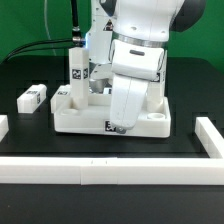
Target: Assemble desk
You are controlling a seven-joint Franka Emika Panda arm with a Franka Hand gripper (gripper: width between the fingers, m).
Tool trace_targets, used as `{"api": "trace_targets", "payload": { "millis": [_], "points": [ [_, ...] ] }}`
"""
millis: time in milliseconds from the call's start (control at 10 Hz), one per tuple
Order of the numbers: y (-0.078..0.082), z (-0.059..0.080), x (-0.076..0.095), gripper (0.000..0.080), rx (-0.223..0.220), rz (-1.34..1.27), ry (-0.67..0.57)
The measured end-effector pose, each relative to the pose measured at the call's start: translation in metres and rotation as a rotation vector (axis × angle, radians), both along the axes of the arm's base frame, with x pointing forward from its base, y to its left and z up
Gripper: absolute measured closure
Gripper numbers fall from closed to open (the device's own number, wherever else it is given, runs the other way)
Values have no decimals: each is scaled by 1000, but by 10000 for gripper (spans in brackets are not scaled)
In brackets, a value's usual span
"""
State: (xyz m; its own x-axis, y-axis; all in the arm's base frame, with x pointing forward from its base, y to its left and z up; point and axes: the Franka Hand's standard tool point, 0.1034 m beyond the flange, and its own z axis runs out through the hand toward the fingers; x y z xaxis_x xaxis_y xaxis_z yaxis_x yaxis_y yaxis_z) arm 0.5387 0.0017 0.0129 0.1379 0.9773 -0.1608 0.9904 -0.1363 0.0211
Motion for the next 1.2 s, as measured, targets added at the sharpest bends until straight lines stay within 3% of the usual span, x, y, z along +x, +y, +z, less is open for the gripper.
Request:
{"api": "trace_targets", "payload": {
  "millis": [200, 600, 1000, 1200],
  "points": [
    [4, 1, 9, 739, -2, 4, 7],
    [17, -1, 65, 739, -25, 55, -16],
    [17, -2, 65, 739, -29, 52, -16],
    [36, -3, 78, 739, -41, 113, -29]
  ]
}}
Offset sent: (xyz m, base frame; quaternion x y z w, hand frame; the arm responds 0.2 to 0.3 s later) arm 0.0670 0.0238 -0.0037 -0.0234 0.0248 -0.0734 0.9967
